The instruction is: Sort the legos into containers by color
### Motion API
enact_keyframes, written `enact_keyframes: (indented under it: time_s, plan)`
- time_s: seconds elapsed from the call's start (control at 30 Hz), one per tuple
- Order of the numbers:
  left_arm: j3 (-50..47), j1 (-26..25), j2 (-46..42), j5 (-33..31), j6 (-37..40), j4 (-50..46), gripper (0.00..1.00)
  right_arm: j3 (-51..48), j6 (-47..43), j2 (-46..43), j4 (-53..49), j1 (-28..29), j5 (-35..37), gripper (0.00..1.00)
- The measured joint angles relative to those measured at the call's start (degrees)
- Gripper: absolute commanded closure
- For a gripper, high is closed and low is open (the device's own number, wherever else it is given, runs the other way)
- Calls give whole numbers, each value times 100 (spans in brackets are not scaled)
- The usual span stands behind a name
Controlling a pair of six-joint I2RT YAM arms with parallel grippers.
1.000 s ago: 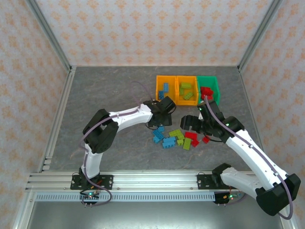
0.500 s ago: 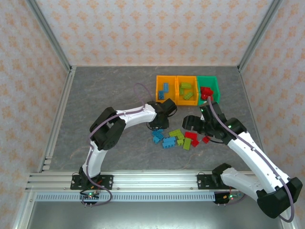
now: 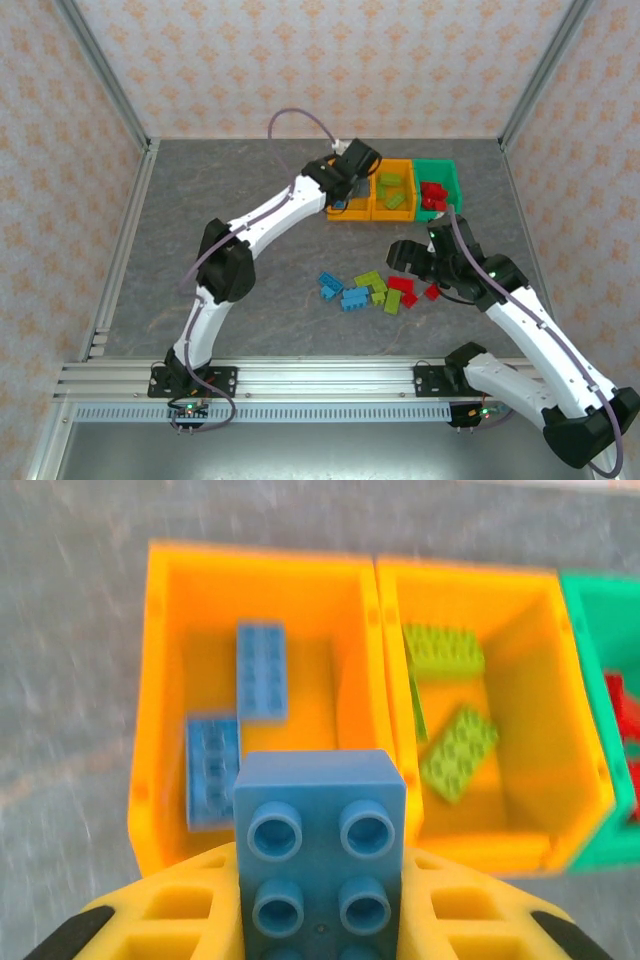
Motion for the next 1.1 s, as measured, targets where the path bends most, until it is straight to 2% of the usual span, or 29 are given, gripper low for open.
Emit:
enact_keyframes:
  time_s: [0.17,0.27,0.43,0.57,0.73,0.83,1.0,1.1]
  plan:
    - [1462,282,1342,-227,636,22,77,0,63,-278,-4,0,0,12]
    - [1851,339,1912,-245,990,20,68,0,76,-407,-4,0,0,12]
    - [1882,341,2100,-173,1303,-83,54,0,79,-422,-2,0,0,12]
    - [1843,319,1906,68,1351,-96,50,0,79,-221,76,0,-2,12]
    - [802,254,778,319,1200,-72,51,4,79,273,199,0,9,12]
    - [-168,186,-317,442,1071,83,51,9,79,546,254,0,17,13]
    - [-2669,-33,-3080,509,1054,828,50,24,31,1086,332,118,105,15]
    - [-3683,-304,-4559,402,1283,1104,50,83,-35,1620,415,260,111,14]
